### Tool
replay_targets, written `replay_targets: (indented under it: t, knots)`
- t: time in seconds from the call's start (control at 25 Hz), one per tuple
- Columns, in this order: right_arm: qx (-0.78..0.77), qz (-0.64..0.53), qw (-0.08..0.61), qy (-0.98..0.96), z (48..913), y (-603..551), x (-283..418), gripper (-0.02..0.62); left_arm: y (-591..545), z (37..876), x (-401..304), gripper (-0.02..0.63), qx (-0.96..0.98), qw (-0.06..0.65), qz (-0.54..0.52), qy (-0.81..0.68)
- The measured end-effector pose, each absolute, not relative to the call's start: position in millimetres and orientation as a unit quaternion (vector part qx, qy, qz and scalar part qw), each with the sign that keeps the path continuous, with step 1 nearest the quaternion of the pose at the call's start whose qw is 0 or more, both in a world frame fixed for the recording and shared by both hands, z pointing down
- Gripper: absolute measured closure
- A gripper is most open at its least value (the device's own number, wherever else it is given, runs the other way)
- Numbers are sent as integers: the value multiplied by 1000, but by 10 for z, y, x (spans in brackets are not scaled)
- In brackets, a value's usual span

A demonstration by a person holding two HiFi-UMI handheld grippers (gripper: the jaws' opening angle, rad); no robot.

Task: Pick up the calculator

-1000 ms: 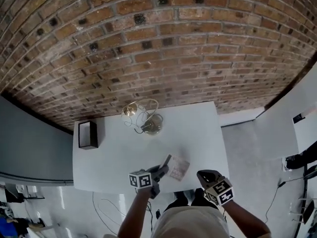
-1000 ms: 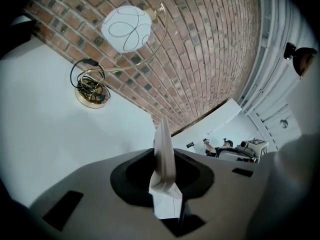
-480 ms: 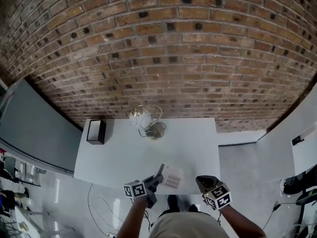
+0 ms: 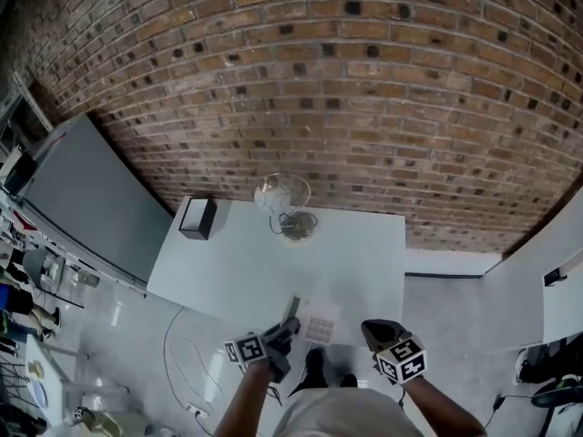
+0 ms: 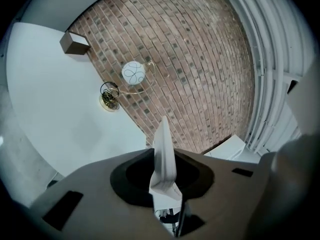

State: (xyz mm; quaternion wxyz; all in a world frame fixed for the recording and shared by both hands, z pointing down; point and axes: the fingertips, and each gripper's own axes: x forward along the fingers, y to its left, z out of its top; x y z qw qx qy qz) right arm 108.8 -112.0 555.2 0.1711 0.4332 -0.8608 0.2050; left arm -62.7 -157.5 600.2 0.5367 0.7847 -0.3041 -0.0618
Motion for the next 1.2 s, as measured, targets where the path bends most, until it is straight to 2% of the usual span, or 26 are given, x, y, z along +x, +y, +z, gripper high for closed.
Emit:
replay_targets:
  t: [0.44,1.2]
  knots:
    - [407,194,153,-879,5410,-755,1021,583,-926,5764,-832,505,757,536,-118,-355]
    - [397,119,144,-898,4964,-180,52,584,-328,5426,-1787,505,773,511,-127,-353]
